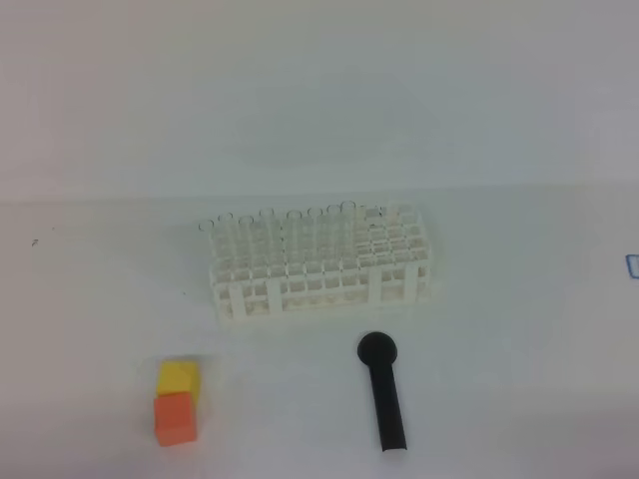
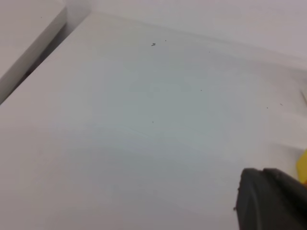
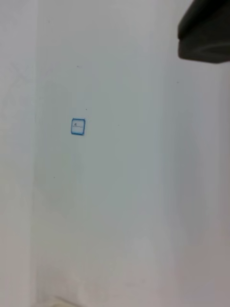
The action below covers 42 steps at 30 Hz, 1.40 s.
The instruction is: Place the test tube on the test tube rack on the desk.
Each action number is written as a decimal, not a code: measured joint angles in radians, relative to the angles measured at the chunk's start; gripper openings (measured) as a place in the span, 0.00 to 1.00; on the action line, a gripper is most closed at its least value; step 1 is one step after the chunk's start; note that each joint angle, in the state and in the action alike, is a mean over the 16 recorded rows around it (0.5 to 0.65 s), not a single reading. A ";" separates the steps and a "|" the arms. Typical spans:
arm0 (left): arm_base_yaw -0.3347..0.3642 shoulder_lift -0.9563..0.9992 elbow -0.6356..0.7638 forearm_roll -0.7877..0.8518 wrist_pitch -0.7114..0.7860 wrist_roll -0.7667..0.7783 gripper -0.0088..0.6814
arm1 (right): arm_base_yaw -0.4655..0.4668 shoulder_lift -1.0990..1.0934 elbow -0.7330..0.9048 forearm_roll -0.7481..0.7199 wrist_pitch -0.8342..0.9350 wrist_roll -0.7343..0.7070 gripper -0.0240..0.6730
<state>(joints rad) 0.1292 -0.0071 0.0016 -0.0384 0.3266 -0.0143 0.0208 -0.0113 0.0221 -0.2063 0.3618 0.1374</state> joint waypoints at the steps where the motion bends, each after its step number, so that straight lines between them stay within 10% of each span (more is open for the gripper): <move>1: 0.000 0.000 0.000 0.000 0.000 0.000 0.01 | 0.000 0.000 0.000 0.000 0.000 0.000 0.03; 42: 0.000 0.001 0.000 0.002 0.002 0.000 0.01 | 0.000 0.000 0.000 0.000 0.000 0.002 0.03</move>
<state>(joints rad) 0.1292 -0.0065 0.0016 -0.0362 0.3288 -0.0147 0.0208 -0.0113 0.0221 -0.2060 0.3615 0.1392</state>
